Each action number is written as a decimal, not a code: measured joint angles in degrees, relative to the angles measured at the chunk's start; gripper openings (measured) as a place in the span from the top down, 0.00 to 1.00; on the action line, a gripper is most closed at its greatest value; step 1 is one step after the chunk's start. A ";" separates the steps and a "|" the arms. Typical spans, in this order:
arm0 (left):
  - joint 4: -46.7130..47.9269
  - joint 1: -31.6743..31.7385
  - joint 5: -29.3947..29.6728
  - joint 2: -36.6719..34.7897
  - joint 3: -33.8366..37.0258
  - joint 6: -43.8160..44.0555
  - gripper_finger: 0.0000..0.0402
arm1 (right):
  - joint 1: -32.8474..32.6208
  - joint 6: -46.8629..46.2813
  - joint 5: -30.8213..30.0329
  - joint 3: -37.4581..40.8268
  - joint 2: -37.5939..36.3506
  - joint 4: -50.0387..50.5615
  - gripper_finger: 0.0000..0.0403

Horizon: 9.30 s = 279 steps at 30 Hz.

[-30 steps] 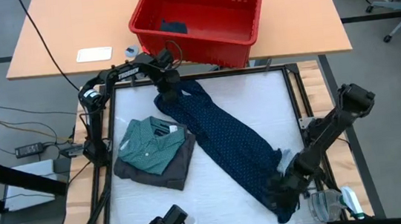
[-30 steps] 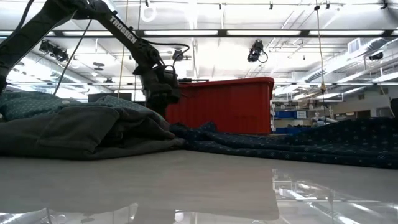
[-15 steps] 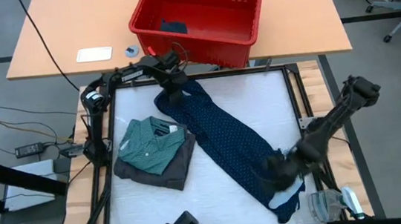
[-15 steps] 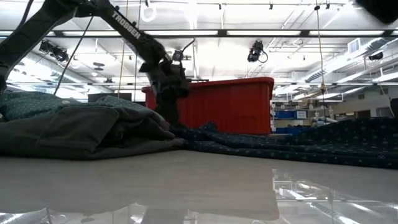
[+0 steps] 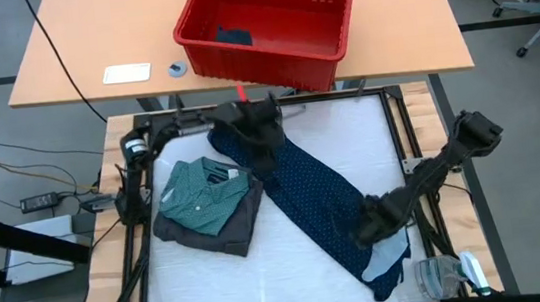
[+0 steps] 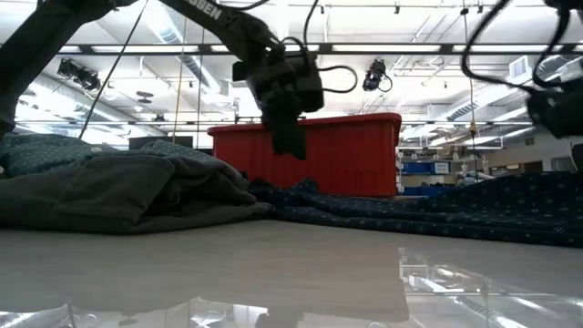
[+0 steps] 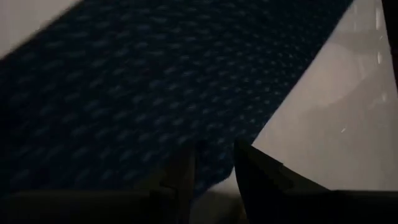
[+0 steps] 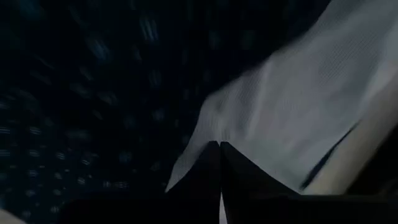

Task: Fold laundry
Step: Fold the dark blue polo

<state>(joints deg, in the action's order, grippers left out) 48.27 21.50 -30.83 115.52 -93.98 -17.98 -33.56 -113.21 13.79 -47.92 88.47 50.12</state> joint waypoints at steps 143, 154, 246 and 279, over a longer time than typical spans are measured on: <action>-26.32 9.80 -6.39 -0.25 5.31 25.11 0.70 | 24.78 36.29 -26.04 12.81 -26.05 -20.35 0.73; -32.26 10.86 -2.34 3.90 5.31 8.26 0.42 | 44.05 38.45 -17.27 13.22 -21.62 -32.46 0.72; -25.71 11.81 1.07 -3.87 5.29 16.11 0.99 | 38.83 50.41 -24.53 13.20 -15.76 -42.45 0.95; -1.46 12.56 -17.11 -5.12 5.23 18.22 1.00 | 25.72 46.48 -22.82 13.20 -16.09 -51.51 0.97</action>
<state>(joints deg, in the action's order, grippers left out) 46.81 34.05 -47.94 110.40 -88.75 0.24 -7.84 -66.73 -9.03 -34.72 72.38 -1.39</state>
